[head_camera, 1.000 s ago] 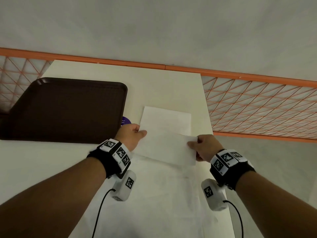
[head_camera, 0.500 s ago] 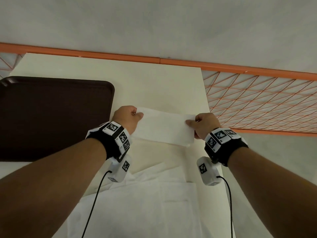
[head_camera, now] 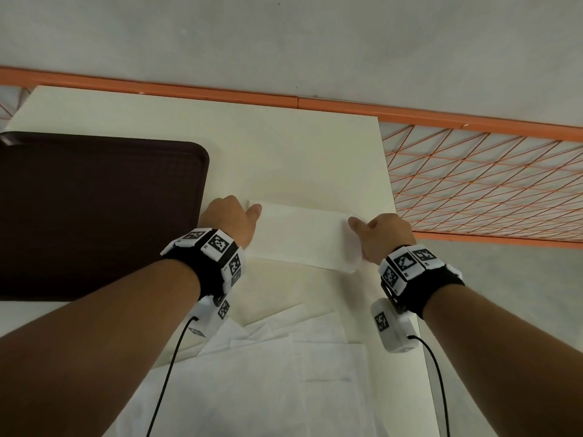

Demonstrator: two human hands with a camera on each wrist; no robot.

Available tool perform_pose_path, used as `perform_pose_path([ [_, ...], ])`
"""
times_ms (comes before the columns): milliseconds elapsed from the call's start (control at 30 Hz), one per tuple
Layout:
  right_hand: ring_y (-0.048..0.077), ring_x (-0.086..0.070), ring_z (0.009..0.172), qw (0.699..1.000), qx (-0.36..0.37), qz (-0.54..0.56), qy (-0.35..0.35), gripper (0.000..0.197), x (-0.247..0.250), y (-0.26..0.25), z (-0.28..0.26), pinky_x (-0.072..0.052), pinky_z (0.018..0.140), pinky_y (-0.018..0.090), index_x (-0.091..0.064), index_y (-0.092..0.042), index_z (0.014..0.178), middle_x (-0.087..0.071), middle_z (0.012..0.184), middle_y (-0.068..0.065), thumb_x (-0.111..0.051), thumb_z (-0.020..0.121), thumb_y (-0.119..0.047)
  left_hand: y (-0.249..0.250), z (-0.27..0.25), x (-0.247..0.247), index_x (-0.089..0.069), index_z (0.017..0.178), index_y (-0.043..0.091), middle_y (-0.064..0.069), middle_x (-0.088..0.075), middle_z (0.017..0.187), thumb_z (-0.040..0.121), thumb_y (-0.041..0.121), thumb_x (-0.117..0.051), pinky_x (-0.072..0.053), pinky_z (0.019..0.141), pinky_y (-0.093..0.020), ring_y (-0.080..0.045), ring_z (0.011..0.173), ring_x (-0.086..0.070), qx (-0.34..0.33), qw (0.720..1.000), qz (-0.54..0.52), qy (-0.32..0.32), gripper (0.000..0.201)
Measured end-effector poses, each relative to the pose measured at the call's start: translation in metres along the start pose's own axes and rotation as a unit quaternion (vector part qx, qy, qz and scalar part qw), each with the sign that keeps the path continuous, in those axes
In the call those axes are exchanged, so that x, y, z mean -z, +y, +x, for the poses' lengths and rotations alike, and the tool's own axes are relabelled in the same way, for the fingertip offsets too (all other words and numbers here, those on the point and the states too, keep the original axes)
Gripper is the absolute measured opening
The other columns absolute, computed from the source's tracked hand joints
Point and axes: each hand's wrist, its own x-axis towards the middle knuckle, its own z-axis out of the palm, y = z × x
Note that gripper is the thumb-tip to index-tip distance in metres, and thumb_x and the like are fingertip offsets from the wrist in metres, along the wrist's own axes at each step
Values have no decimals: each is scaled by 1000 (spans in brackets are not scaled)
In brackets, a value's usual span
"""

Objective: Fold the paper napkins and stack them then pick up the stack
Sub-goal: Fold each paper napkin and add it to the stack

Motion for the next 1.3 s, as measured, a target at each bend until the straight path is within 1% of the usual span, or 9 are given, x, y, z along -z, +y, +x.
perform_pose_path([
  [133,30,-64,87,999,2,-36,-25,47,-5,-9,-5,-45,70,28,-65,-5,99,-69,95,13,-55,89,-51,13,-9,4,-60,106,2,-15,-64,109,95,48,-48,-40,68,-32,-33,100,-61,-25,996,68,-45,48],
  [300,29,-53,79,996,20,-81,-13,31,-7,-21,-17,-42,68,29,-53,-9,88,-59,94,11,-58,91,-39,19,-16,9,-60,103,1,-15,-64,108,95,42,-52,-40,67,-31,-31,98,-62,-15,995,79,-58,43],
  [467,32,-60,91,995,22,-98,-16,41,-1,-18,-18,-42,70,29,-59,-6,99,-63,104,13,-59,90,-46,15,-16,10,-60,100,2,-15,-65,106,94,43,-53,-41,67,-31,-30,93,-61,-5,995,79,-58,43],
  [567,31,-57,83,993,32,-106,-27,45,-1,-17,-17,-42,69,29,-62,-5,100,-65,105,14,-59,89,-49,15,-17,10,-60,98,2,-14,-65,105,94,43,-53,-42,66,-31,-31,94,-63,-7,995,83,-58,42],
  [733,34,-61,101,992,37,-118,-16,52,5,-15,-24,-44,73,32,-59,-5,108,-64,112,14,-55,90,-54,9,-22,15,-60,103,2,-16,-64,108,93,49,-52,-41,68,-32,-33,98,-62,-13,995,78,-55,49],
  [833,33,-59,106,992,51,-118,-7,53,13,-11,-38,-47,80,36,-56,-9,118,-62,118,12,-54,90,-53,2,-31,24,-57,107,5,-14,-61,112,92,53,-49,-41,68,-33,-33,101,-60,-42,993,100,-39,50],
  [933,29,-60,103,992,81,-99,-9,43,16,-10,-64,-49,83,35,-57,-15,116,-62,115,8,-55,90,-49,-4,-47,32,-55,118,11,-10,-58,118,91,51,-50,-44,74,-35,-31,106,-58,-88,990,107,-41,49],
  [1133,22,-61,94,975,169,-101,-104,26,-10,5,-145,-51,82,32,-63,-22,99,-65,106,3,-61,86,-45,-27,-104,35,-64,99,14,-6,-66,102,88,47,-57,-54,83,-38,-25,92,-62,-116,982,104,-109,35],
  [1300,22,-59,105,965,149,-126,-177,35,-46,19,-197,-48,87,30,-62,-21,110,-61,117,3,-62,85,-46,-61,-147,26,-66,90,20,-1,-67,97,85,42,-63,-52,84,-31,-21,91,-62,-143,969,108,-170,23],
])
